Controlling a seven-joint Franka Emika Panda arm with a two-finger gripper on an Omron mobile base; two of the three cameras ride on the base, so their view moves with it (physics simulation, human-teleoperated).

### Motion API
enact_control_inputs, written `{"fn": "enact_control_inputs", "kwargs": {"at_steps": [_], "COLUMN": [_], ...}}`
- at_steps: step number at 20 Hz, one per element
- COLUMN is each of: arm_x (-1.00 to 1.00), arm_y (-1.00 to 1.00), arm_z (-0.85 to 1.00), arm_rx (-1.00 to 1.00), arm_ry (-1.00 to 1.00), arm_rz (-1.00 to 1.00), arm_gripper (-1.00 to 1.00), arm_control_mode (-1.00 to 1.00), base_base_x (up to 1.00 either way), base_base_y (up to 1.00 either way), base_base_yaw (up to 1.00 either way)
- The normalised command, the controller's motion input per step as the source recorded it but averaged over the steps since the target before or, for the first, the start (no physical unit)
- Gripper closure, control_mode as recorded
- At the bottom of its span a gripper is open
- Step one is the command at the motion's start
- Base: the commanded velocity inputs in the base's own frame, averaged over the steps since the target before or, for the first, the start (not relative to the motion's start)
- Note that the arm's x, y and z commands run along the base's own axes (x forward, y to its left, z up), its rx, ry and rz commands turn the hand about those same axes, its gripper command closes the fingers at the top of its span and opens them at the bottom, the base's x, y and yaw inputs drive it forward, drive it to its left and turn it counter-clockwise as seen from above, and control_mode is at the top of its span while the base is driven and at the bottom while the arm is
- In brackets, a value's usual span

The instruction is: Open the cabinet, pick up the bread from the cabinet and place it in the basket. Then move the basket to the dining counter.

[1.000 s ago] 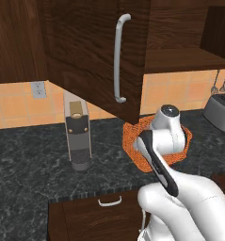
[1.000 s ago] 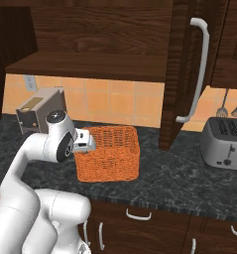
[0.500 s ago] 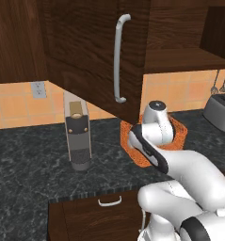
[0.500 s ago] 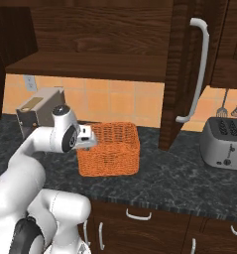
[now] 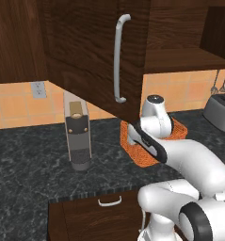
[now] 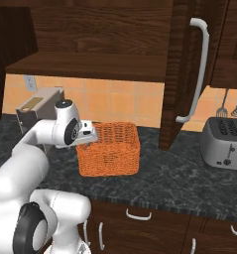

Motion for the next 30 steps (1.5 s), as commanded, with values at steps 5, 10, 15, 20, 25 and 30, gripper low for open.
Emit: {"fn": "enact_control_inputs", "kwargs": {"at_steps": [5,10,15,20,25,30], "arm_x": [0.35,0.43,-0.05,-0.07,-0.74,-0.88], "arm_y": [0.07,0.00,0.00,0.00,-0.03,-0.27], "arm_z": [-0.40,-0.51,-0.63,-0.45,0.22,0.93], "arm_rx": [-0.07,0.00,0.00,-0.02,-0.07,-0.10], "arm_ry": [-0.03,0.02,0.00,0.02,-0.06,-0.17], "arm_rz": [0.12,0.11,0.03,0.00,0.00,0.00], "arm_gripper": [-1.00,-1.00,1.00,1.00,1.00,1.00], "arm_control_mode": [-1.00,-1.00,-1.00,-1.00,-1.00,-1.00], "base_base_x": [0.00,0.00,0.00,0.00,0.00,0.00], "base_base_y": [0.00,0.00,0.00,0.00,0.00,0.00], "base_base_yaw": [0.00,0.00,0.00,0.00,0.00,0.00]}}
